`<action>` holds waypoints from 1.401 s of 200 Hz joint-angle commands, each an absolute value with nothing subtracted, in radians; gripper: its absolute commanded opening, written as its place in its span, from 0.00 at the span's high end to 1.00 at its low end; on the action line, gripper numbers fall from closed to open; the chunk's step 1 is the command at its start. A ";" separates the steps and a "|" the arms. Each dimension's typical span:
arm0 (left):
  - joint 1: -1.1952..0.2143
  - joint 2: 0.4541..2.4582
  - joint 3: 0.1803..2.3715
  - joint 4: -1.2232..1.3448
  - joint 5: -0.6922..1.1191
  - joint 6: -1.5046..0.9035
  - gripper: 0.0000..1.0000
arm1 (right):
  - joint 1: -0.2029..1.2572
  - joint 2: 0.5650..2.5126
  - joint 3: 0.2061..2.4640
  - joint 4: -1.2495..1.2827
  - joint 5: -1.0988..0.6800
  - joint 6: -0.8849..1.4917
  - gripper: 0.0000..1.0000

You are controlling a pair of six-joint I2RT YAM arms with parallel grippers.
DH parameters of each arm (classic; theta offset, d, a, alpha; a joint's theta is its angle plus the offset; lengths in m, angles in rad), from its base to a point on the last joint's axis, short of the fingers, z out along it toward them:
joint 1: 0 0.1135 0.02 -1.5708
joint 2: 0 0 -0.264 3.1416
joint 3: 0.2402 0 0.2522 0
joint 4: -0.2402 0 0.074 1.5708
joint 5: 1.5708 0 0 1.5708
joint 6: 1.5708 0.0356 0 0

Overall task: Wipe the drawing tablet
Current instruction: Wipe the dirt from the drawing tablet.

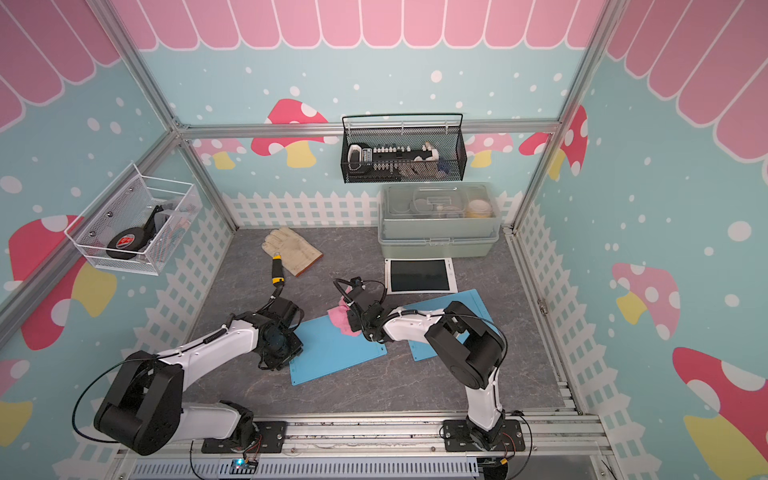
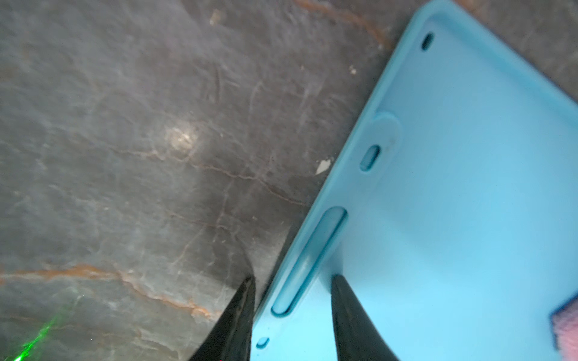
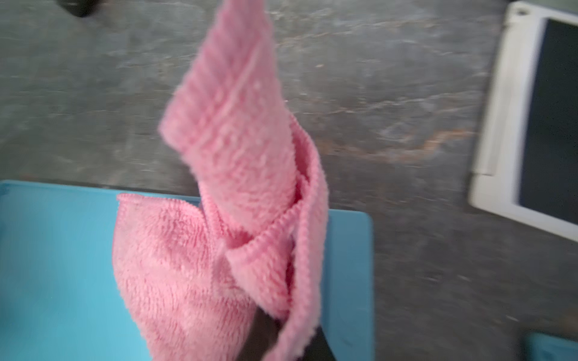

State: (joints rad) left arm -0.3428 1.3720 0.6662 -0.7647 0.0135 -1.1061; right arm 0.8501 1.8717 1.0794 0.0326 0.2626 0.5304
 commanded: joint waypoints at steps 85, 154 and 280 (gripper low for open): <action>-0.342 1.420 0.614 -0.773 -0.037 -1.145 0.63 | 0.985 1.995 1.281 -0.029 0.198 0.502 1.00; -0.342 1.385 0.578 -0.771 -0.045 -1.164 0.64 | 0.803 1.774 1.051 -0.106 0.265 0.399 1.00; -0.342 1.337 0.551 -0.758 -0.034 -1.186 0.66 | 0.851 1.681 0.959 -0.161 0.265 0.494 1.00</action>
